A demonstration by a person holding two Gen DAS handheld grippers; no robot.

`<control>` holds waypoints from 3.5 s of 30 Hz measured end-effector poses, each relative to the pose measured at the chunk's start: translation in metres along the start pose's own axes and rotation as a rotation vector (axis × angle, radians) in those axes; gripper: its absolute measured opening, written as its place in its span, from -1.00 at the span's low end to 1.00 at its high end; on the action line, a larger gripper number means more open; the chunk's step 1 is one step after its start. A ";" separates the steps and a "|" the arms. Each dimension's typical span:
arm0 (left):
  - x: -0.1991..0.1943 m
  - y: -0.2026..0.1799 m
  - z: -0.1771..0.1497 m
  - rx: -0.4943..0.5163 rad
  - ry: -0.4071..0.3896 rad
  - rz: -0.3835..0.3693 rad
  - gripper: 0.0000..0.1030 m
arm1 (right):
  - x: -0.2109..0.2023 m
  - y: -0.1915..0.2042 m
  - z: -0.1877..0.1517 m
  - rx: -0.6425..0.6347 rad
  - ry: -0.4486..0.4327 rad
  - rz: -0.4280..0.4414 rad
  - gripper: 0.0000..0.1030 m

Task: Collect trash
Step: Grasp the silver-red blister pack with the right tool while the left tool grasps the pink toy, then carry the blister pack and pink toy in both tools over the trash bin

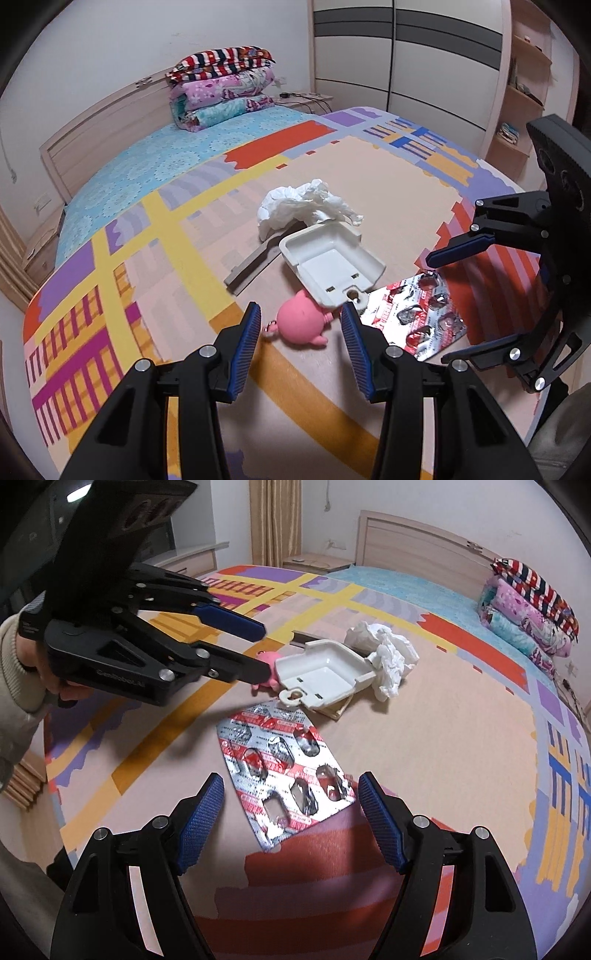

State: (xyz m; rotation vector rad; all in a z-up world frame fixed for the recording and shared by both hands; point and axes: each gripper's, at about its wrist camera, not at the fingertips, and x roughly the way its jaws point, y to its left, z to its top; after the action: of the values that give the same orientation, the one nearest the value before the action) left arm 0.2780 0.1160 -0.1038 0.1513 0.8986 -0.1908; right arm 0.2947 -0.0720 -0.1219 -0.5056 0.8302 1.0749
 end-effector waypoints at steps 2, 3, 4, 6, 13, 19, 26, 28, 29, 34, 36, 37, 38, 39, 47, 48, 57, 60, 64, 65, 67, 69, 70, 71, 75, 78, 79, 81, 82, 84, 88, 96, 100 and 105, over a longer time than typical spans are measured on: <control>0.005 0.002 0.002 0.009 0.010 -0.003 -0.15 | 0.003 0.000 0.001 -0.002 0.004 0.001 0.45; 0.008 0.003 0.003 0.012 0.015 -0.004 -0.15 | 0.003 0.000 0.001 -0.002 0.005 0.002 0.45; 0.010 0.004 0.003 0.013 0.018 -0.011 -0.15 | 0.004 -0.001 0.002 0.001 0.006 0.005 0.45; 0.012 0.005 0.004 0.012 0.020 -0.025 -0.17 | 0.007 -0.002 0.002 0.004 0.009 0.007 0.45; 0.009 0.003 0.001 0.014 0.016 -0.053 -0.46 | 0.005 -0.002 0.001 0.007 0.004 0.004 0.38; 0.000 0.001 -0.005 0.016 0.019 -0.057 -0.46 | 0.003 0.001 0.000 0.005 0.008 0.007 0.22; -0.019 -0.005 -0.011 0.004 0.000 -0.047 -0.46 | -0.006 0.006 -0.001 0.003 0.006 -0.006 0.18; -0.026 -0.007 -0.012 0.003 -0.007 -0.045 -0.46 | -0.009 0.006 -0.001 0.007 0.003 -0.010 0.18; -0.029 -0.009 -0.013 0.001 -0.011 -0.045 -0.46 | -0.009 0.006 -0.001 0.010 0.003 -0.012 0.18; -0.044 -0.015 -0.018 -0.002 -0.024 -0.038 -0.46 | -0.016 0.011 -0.004 0.016 0.000 -0.017 0.18; -0.049 -0.017 -0.020 -0.003 -0.028 -0.034 -0.46 | -0.019 0.014 -0.005 0.016 -0.004 -0.019 0.18; -0.052 -0.019 -0.020 -0.004 -0.032 -0.033 -0.46 | -0.021 0.015 -0.005 0.016 -0.007 -0.020 0.18; -0.055 -0.020 -0.021 -0.004 -0.034 -0.032 -0.46 | -0.023 0.016 -0.006 0.017 -0.010 -0.021 0.17; -0.058 -0.023 -0.021 -0.002 -0.039 -0.031 -0.46 | -0.026 0.017 -0.006 0.016 -0.016 -0.022 0.17; -0.084 -0.040 -0.026 0.006 -0.069 -0.023 -0.46 | -0.050 0.031 -0.007 0.004 -0.050 -0.031 0.17; -0.088 -0.043 -0.027 0.007 -0.073 -0.022 -0.46 | -0.054 0.033 -0.008 0.001 -0.055 -0.032 0.17; -0.118 -0.073 -0.037 0.016 -0.105 -0.017 -0.46 | -0.089 0.050 -0.022 -0.009 -0.091 -0.052 0.17; -0.126 -0.081 -0.041 0.017 -0.111 -0.016 -0.46 | -0.100 0.057 -0.028 -0.013 -0.101 -0.057 0.17; -0.137 -0.094 -0.051 0.015 -0.121 -0.017 -0.46 | -0.111 0.065 -0.037 -0.015 -0.108 -0.061 0.17; -0.140 -0.097 -0.053 0.014 -0.122 -0.018 -0.46 | -0.113 0.067 -0.039 -0.011 -0.107 -0.061 0.17; -0.143 -0.103 -0.058 0.015 -0.119 -0.018 -0.46 | -0.117 0.070 -0.045 -0.006 -0.104 -0.060 0.17; -0.145 -0.111 -0.063 0.022 -0.113 -0.018 -0.46 | -0.120 0.074 -0.052 -0.004 -0.100 -0.059 0.18; -0.147 -0.113 -0.065 0.024 -0.112 -0.019 -0.46 | -0.121 0.076 -0.055 -0.003 -0.099 -0.059 0.18; -0.148 -0.117 -0.068 0.025 -0.111 -0.021 -0.46 | -0.122 0.078 -0.058 -0.003 -0.097 -0.058 0.17; -0.152 -0.128 -0.079 0.023 -0.109 -0.029 -0.46 | -0.126 0.085 -0.074 0.002 -0.086 -0.053 0.18; -0.153 -0.137 -0.089 0.015 -0.104 -0.039 -0.46 | -0.128 0.091 -0.085 0.007 -0.078 -0.046 0.18; -0.153 -0.140 -0.093 0.013 -0.102 -0.043 -0.46 | -0.129 0.093 -0.088 0.008 -0.077 -0.045 0.18; -0.152 -0.145 -0.099 0.010 -0.097 -0.052 -0.46 | -0.131 0.097 -0.095 0.013 -0.072 -0.037 0.18; -0.152 -0.148 -0.103 0.010 -0.092 -0.056 -0.46 | -0.132 0.099 -0.098 0.013 -0.071 -0.033 0.17; -0.150 -0.155 -0.110 0.010 -0.083 -0.068 -0.46 | -0.132 0.104 -0.105 0.015 -0.065 -0.024 0.18; -0.145 -0.165 -0.123 -0.007 -0.064 -0.100 -0.46 | -0.131 0.114 -0.117 0.010 -0.049 -0.004 0.17; -0.121 -0.183 -0.152 -0.039 -0.003 -0.144 -0.46 | -0.116 0.125 -0.144 0.019 0.015 0.040 0.18; -0.109 -0.189 -0.165 -0.052 0.030 -0.156 -0.46 | -0.104 0.125 -0.156 0.037 0.046 0.050 0.18; -0.090 -0.193 -0.181 -0.067 0.084 -0.162 -0.46 | -0.083 0.128 -0.173 0.046 0.103 0.054 0.18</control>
State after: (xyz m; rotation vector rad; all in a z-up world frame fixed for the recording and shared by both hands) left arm 0.0412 -0.0247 -0.1538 0.0238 1.0003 -0.3059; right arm 0.1005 -0.1901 -0.1571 -0.5055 0.9621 1.0841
